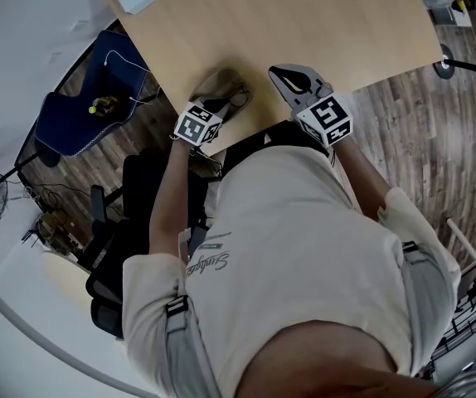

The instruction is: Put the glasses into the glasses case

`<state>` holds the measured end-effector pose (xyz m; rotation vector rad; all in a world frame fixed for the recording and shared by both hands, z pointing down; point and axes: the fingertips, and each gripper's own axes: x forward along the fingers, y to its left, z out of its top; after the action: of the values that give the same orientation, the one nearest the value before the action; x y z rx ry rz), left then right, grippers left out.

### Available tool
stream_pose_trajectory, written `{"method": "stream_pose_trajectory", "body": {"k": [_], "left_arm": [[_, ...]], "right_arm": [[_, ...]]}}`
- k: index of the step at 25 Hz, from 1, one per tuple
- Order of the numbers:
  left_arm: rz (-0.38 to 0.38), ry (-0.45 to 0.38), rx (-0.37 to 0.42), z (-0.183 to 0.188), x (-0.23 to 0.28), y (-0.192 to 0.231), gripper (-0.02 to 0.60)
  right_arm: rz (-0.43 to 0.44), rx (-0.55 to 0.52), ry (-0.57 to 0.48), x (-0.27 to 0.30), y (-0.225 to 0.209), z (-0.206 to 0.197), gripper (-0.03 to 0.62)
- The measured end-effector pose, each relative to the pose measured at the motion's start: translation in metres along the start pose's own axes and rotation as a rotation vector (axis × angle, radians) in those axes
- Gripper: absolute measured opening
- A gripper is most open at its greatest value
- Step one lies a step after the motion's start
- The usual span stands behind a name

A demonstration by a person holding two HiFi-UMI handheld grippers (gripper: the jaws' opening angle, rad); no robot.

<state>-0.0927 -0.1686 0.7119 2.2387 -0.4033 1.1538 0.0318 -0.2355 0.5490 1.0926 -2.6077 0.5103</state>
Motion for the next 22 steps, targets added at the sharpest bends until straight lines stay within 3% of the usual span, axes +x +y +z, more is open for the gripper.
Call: {"method": "stream_pose_trajectory", "body": {"k": [10, 15, 22], "left_arm": [[0.052, 0.032, 0.025, -0.007, 0.006, -0.004, 0.030], [0.117, 0.027, 0.033, -0.006, 0.003, 0.001, 0.100], [0.165, 0.001, 0.038, -0.003, -0.003, 0.003, 0.116]], "right_arm": [[0.010, 0.000, 0.009, -0.004, 0.001, -0.007, -0.006], [0.018, 0.002, 0.014, -0.005, 0.002, -0.010, -0.006], [0.028, -0.004, 0.020, -0.010, 0.005, -0.014, -0.006]]}}
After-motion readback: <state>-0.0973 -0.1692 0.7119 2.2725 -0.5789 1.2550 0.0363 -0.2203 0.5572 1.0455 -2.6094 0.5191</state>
